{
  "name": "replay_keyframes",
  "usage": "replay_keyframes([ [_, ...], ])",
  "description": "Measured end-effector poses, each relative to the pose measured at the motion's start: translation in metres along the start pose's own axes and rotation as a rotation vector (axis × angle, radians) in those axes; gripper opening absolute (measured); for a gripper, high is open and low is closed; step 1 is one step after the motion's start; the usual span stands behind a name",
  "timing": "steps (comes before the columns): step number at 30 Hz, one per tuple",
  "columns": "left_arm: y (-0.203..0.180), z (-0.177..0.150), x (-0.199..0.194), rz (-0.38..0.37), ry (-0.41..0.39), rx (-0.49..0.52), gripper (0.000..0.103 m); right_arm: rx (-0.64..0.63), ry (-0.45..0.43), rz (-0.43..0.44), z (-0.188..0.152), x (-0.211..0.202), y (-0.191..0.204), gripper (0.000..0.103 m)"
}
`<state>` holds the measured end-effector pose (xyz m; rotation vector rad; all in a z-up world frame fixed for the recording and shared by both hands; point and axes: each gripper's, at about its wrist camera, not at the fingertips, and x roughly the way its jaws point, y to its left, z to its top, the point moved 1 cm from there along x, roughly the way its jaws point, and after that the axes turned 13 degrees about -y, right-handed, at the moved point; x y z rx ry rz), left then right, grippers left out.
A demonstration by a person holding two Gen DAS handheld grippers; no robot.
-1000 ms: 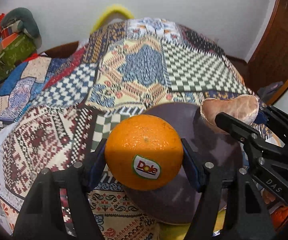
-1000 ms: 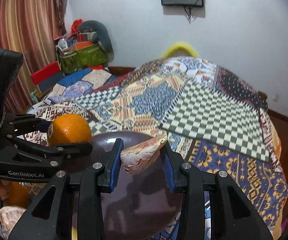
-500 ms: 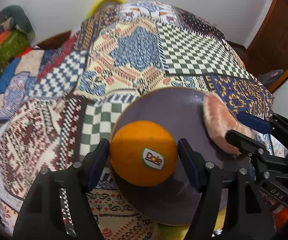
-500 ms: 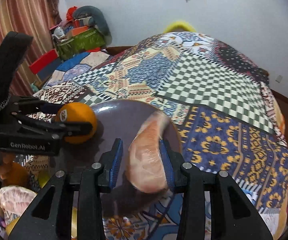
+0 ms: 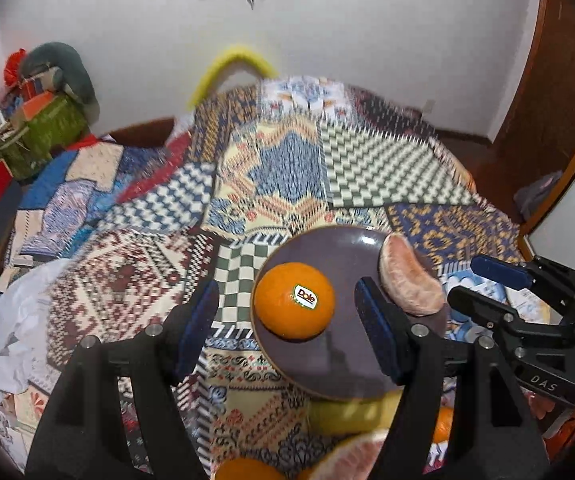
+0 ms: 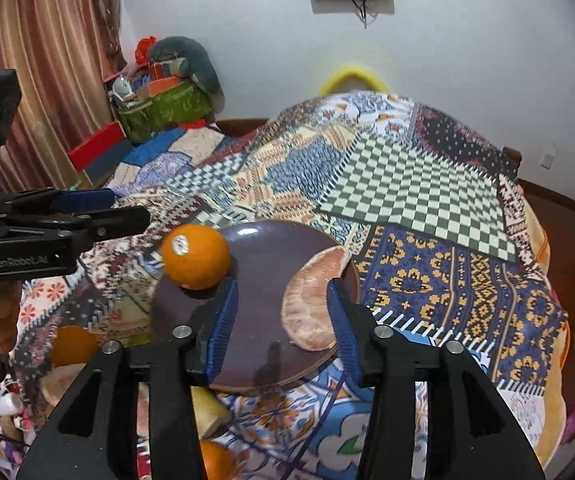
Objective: Organize fruits
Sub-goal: 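Lower the orange and pomelo segment onto the plate and open both tools, then move both tools back toward the remaining fruit beside the plate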
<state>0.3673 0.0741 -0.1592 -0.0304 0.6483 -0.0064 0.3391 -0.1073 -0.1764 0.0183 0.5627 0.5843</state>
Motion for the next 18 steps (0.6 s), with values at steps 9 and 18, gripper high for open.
replay_keyframes([
  [9, 0.000, 0.000, -0.080, -0.012, -0.136, -0.023, 0.073, -0.030, -0.088, -0.016, 0.011, -0.050, 0.029, 0.052],
  [18, 0.009, -0.025, -0.137, 0.035, -0.204, -0.020, 0.080, -0.061, -0.124, -0.011, -0.003, -0.084, 0.060, 0.063],
])
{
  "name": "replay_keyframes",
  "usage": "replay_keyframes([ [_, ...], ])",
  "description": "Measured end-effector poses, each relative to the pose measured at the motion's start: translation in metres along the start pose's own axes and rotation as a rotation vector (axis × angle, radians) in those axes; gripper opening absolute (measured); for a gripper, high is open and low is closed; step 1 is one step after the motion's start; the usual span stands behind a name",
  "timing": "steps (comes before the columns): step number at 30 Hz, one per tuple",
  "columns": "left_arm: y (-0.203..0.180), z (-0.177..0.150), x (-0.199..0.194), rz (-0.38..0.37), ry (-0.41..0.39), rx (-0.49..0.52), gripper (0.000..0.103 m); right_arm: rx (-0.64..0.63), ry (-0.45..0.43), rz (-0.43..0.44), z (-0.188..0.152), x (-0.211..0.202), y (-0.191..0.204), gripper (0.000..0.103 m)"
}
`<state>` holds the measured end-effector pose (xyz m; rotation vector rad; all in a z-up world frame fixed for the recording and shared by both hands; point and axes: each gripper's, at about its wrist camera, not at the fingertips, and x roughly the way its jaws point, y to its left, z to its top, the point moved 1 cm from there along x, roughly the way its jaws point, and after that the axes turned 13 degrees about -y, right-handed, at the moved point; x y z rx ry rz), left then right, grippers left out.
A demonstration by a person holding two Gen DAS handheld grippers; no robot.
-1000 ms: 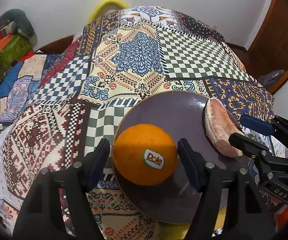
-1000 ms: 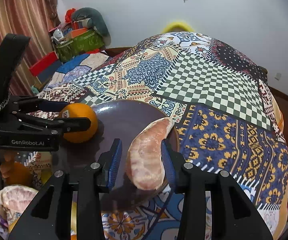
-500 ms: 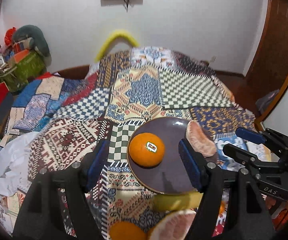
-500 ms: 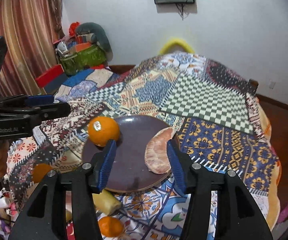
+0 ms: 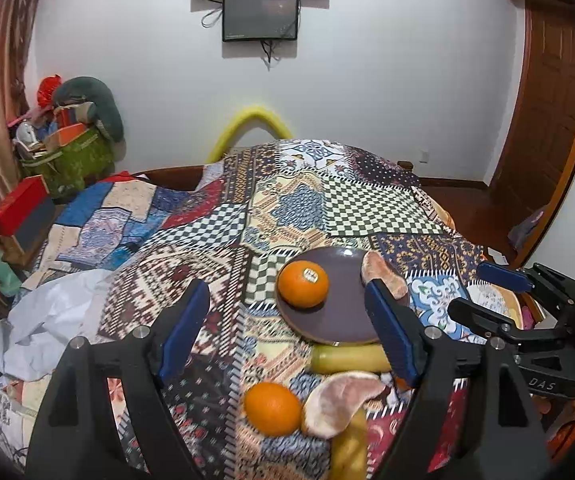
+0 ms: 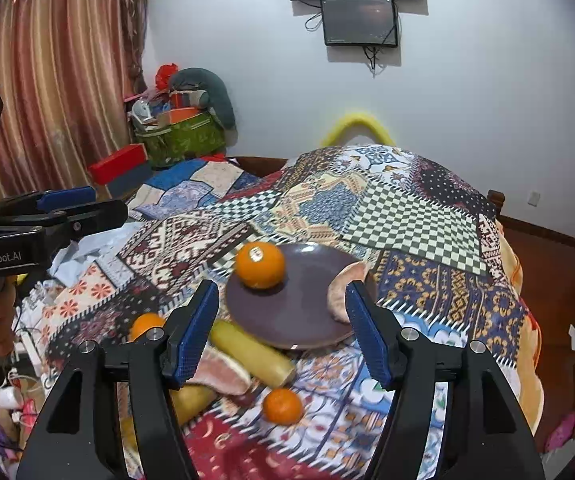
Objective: Organize fruits
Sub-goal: 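Move both tools back toward the remaining fruit beside the plate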
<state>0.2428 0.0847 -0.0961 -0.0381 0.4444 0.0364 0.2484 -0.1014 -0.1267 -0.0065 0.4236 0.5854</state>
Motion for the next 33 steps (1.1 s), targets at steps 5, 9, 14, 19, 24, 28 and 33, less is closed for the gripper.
replay_keyframes([
  [5, 0.009, -0.021, -0.017, 0.017, 0.010, 0.001, 0.081, -0.012, 0.016, 0.002, -0.016, -0.006, 0.019, 0.070],
  [9, 0.017, -0.043, -0.025, 0.036, 0.034, -0.008, 0.081, -0.006, 0.053, 0.016, -0.031, -0.004, 0.032, 0.071],
  [14, 0.030, -0.068, -0.024, 0.051, 0.084, -0.037, 0.081, 0.004, 0.110, 0.046, -0.051, 0.007, 0.046, 0.071],
  [19, 0.041, -0.090, -0.021, 0.061, 0.128, -0.060, 0.081, -0.006, 0.160, 0.073, -0.068, 0.019, 0.059, 0.072],
  [24, 0.048, -0.107, -0.017, 0.071, 0.170, -0.063, 0.081, -0.016, 0.208, 0.097, -0.081, 0.036, 0.073, 0.072],
  [28, 0.051, -0.118, -0.015, 0.070, 0.193, -0.069, 0.081, -0.028, 0.239, 0.103, -0.088, 0.051, 0.079, 0.072],
  [33, 0.051, -0.130, -0.006, 0.069, 0.225, -0.054, 0.081, -0.063, 0.240, 0.093, -0.087, 0.064, 0.083, 0.075],
])
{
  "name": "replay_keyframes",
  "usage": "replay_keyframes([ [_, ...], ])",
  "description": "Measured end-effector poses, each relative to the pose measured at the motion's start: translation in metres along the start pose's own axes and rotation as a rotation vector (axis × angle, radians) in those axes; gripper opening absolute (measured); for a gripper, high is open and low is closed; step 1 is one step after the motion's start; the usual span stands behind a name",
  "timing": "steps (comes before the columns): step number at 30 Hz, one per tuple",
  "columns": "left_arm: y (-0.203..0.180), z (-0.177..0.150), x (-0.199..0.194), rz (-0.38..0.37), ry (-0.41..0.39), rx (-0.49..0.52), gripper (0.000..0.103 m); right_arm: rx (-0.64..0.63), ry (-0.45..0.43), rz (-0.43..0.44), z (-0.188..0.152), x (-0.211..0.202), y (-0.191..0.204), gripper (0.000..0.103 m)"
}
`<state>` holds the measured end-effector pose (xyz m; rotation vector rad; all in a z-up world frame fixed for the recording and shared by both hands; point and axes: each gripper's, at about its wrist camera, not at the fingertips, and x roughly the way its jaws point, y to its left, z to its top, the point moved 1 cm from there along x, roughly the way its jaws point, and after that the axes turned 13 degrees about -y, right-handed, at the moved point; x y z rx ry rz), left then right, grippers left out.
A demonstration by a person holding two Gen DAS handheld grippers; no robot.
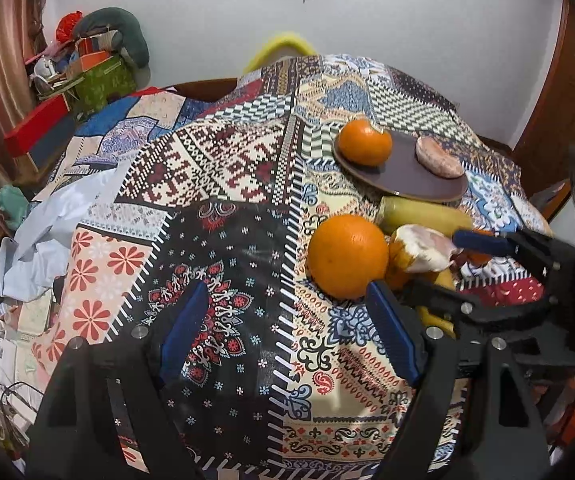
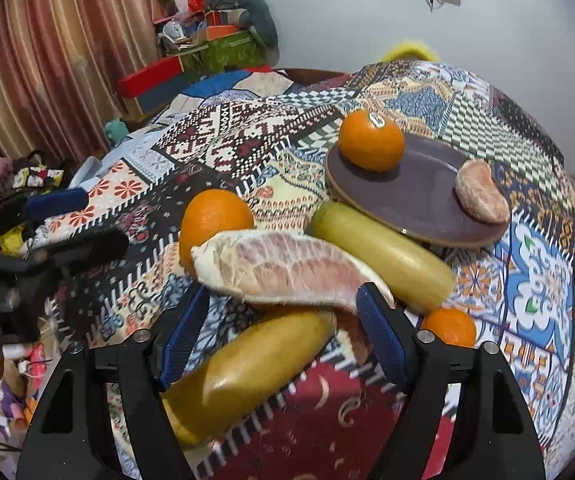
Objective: Organize fruits
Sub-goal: 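Move both tools back toward the remaining fruit beside the plate, then grasp the large orange with the left tool while the right grasps another pomelo segment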
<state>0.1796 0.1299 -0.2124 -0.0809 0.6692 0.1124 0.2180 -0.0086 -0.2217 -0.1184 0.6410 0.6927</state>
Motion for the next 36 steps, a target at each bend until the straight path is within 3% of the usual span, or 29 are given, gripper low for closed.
replay_keyframes([
  [7, -0.003, -0.002, 0.013, -0.008, 0.021, -0.003, 0.081, -0.008, -0.017, 0.033, 0.005, 0.008, -0.002, 0.072],
  [13, -0.006, 0.002, 0.018, -0.018, 0.023, -0.004, 0.081, -0.040, -0.060, 0.035, 0.010, 0.002, 0.002, 0.041],
  [21, -0.012, 0.004, 0.021, -0.030, 0.023, -0.007, 0.081, -0.008, -0.118, 0.025, 0.021, -0.012, -0.011, 0.025],
  [36, -0.035, 0.016, 0.049, -0.054, 0.028, 0.007, 0.081, 0.162, -0.186, 0.013, 0.028, -0.047, -0.059, 0.016],
])
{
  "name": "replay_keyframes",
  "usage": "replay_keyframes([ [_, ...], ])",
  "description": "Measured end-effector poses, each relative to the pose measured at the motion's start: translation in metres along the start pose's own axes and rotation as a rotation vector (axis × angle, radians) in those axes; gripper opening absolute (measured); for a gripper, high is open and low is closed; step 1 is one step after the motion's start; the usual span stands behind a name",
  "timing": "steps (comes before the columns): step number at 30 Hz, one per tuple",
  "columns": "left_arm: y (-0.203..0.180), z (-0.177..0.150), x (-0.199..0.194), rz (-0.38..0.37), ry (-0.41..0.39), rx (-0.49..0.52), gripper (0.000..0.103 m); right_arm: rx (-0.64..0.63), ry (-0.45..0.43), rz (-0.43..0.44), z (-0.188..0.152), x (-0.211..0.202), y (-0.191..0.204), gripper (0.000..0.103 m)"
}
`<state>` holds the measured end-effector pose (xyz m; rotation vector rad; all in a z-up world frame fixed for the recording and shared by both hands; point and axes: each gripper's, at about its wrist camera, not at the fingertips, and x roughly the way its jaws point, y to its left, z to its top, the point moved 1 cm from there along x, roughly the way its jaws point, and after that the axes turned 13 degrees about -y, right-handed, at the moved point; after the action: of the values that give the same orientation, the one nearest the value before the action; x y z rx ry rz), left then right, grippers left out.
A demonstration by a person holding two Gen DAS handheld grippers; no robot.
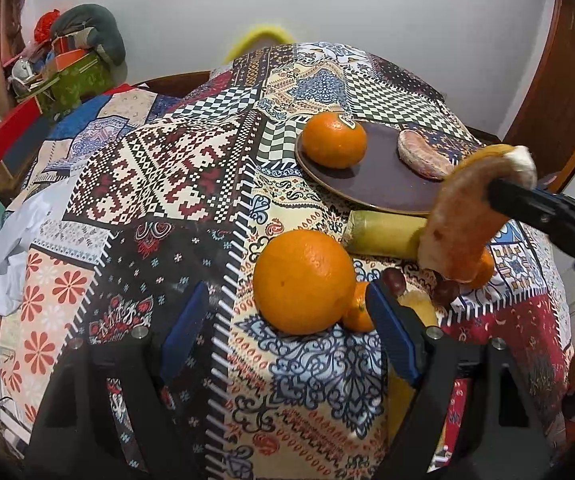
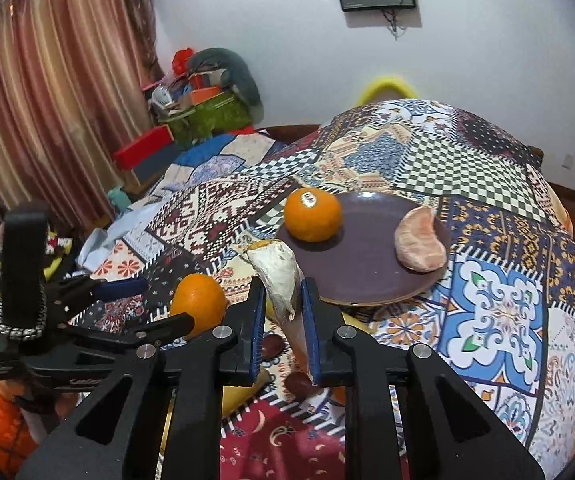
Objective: Organize fruits
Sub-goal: 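Grasp the large orange with the left tool while the right grasps another pomelo segment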
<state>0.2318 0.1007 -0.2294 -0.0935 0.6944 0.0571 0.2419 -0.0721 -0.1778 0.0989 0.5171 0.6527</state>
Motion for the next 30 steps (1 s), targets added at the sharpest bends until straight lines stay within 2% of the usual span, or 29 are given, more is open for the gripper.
replay_keyframes([
  [4, 0.003, 0.001, 0.009, 0.016, 0.005, -0.013, 0.081, 0.014, -0.017, -0.009, 0.003, -0.008, -0.006, 0.016],
  [13, -0.001, 0.001, 0.021, 0.000, 0.008, -0.029, 0.080, 0.013, -0.046, -0.023, 0.011, -0.022, -0.013, 0.016],
  [19, -0.005, 0.001, 0.030, -0.029, 0.030, -0.048, 0.063, 0.020, -0.051, -0.036, 0.012, -0.029, -0.021, 0.016],
  [25, -0.008, 0.005, 0.024, -0.024, 0.030, -0.047, 0.062, 0.026, -0.062, -0.051, 0.016, -0.036, -0.027, 0.016],
  [30, -0.013, 0.019, 0.008, -0.033, -0.025, -0.040, 0.062, 0.026, -0.083, -0.062, 0.023, -0.042, -0.033, 0.016],
])
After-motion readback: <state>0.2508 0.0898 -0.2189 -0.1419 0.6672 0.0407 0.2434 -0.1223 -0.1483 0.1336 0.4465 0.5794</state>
